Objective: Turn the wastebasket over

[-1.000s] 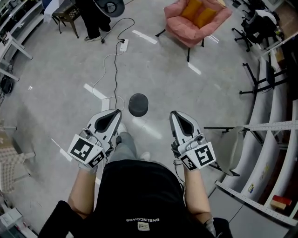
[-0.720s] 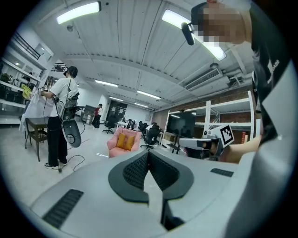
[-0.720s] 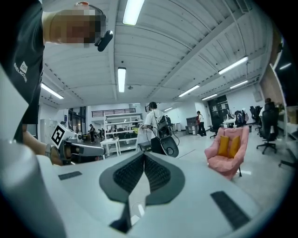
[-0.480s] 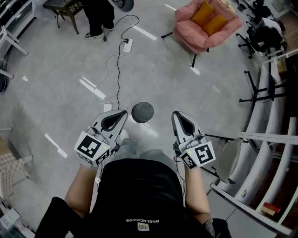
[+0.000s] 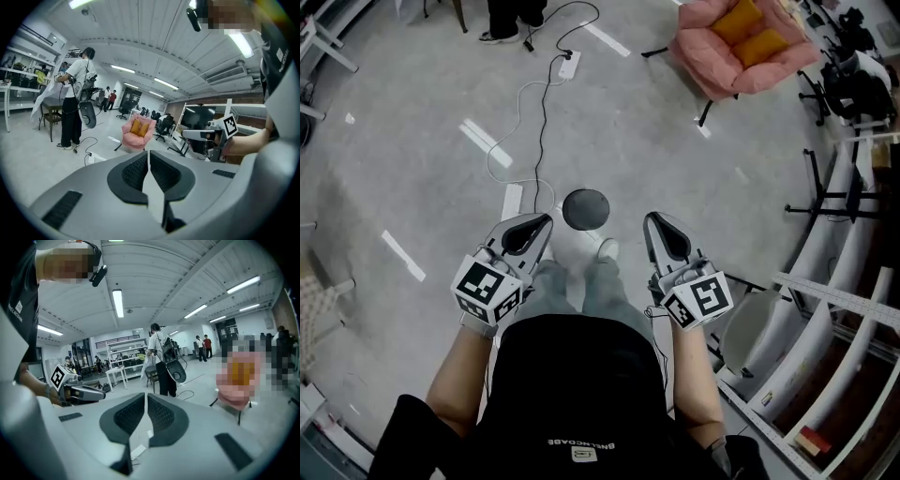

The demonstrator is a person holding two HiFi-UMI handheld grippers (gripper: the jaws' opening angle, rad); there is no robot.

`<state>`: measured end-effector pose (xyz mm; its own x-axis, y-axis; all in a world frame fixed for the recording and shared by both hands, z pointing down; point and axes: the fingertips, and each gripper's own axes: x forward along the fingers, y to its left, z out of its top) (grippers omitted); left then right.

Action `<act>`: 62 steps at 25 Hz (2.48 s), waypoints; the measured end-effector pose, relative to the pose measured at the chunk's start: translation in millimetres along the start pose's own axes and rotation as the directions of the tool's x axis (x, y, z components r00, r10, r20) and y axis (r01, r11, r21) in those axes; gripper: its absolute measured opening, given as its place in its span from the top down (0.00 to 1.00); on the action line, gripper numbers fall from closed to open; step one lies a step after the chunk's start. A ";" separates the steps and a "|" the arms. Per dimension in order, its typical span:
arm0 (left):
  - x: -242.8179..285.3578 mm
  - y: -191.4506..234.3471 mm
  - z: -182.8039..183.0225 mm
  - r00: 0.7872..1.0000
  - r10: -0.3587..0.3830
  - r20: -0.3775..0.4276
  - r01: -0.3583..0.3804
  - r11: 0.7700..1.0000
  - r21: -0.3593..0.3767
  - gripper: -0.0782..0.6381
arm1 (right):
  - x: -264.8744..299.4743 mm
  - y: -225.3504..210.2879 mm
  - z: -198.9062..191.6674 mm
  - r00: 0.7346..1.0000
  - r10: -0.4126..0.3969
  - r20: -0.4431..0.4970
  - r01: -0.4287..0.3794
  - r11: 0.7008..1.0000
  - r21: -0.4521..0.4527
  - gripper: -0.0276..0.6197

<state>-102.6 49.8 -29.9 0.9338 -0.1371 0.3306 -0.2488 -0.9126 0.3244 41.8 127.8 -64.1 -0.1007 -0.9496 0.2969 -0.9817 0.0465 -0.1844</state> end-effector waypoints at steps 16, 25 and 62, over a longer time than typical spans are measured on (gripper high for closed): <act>90.3 45.9 -164.8 0.953 0.229 -0.200 -0.284 0.904 -0.318 0.65 | 96.6 -100.5 -140.8 0.919 0.240 -0.311 -0.228 0.971 0.075 0.81; 145.5 95.6 -314.9 0.923 0.283 -0.262 -0.377 0.800 -0.466 0.56 | 169.7 -136.6 -313.7 0.748 0.346 -0.566 -0.344 0.932 0.115 0.69; 288.1 186.3 -620.0 0.951 0.100 -0.293 -0.263 0.757 -0.598 0.53 | 262.0 -191.6 -662.5 0.472 0.434 -0.767 -0.382 0.885 0.265 0.56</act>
<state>-39.5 79.2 675.3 0.7879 -0.1088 0.6061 -0.5882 -0.4244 0.6884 96.7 75.5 669.7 -0.5971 -0.1906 0.7792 -0.7879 0.3217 -0.5251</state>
